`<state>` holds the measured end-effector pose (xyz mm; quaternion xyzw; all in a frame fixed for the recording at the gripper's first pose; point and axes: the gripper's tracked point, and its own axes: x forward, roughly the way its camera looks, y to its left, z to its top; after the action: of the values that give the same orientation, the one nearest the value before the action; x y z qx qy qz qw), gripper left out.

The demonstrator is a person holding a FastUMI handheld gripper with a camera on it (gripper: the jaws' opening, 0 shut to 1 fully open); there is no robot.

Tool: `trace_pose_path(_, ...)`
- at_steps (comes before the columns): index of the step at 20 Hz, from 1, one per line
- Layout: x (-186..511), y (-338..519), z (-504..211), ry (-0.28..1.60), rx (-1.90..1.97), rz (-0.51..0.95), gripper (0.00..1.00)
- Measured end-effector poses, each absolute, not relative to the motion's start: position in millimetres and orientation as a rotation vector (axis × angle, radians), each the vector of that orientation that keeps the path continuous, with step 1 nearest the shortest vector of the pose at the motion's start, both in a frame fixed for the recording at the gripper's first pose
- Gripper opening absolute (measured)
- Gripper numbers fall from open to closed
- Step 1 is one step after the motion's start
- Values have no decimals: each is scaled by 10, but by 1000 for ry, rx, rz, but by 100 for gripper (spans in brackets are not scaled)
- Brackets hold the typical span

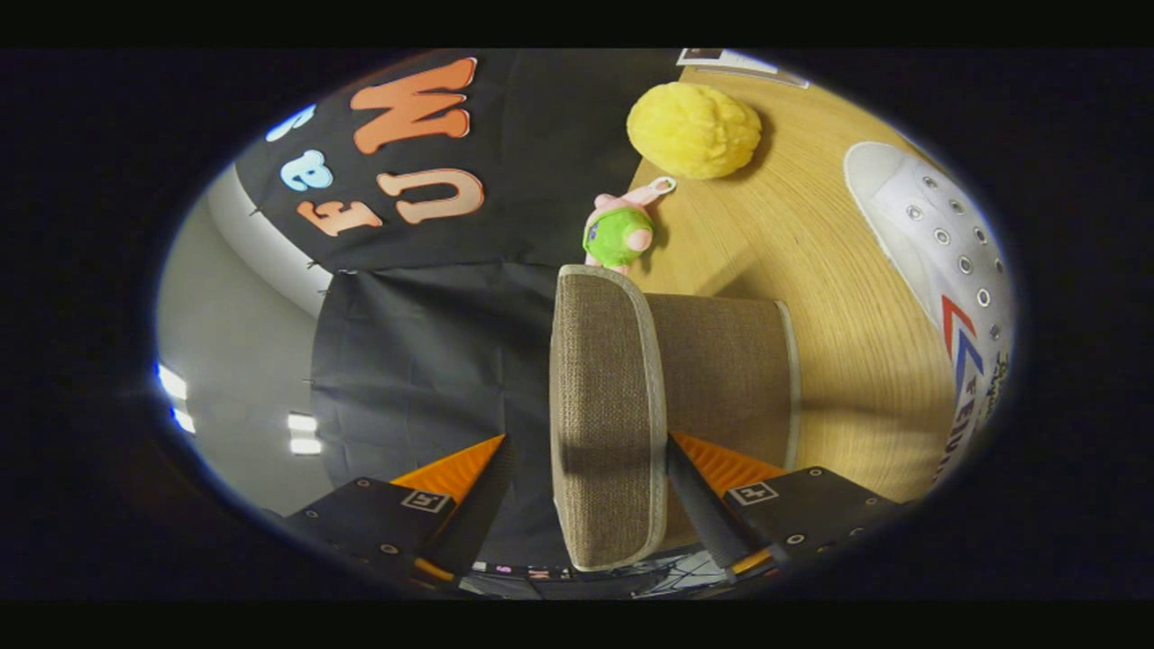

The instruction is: Open the storage box then place both shoes into the box .Put the left shoe in first, then the right shoe, with the right side of both shoes facing outward in a uniform manner.

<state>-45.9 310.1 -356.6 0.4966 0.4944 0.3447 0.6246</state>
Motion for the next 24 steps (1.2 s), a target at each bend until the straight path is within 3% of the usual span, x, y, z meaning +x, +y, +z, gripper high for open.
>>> trace_pose_path(2, -402, 3070, -3403, 1095, 1196, 810, 95)
trace_pose_path(6, -328, 3030, -3254, 1048, 1252, 809, 83)
trace_pose_path(14, -534, 3284, -2889, 1032, 1156, 909, 41)
trace_pose_path(17, -524, 3440, -2734, 985, 1121, 907, 16)
trace_pose_path(18, -536, 3467, -2656, 964, 1118, 910, 12)
trace_pose_path(21, -550, 3703, -2427, 910, 1083, 927, 2)
trace_pose_path(24, -602, 3950, -2328, 880, 1023, 921, 2)
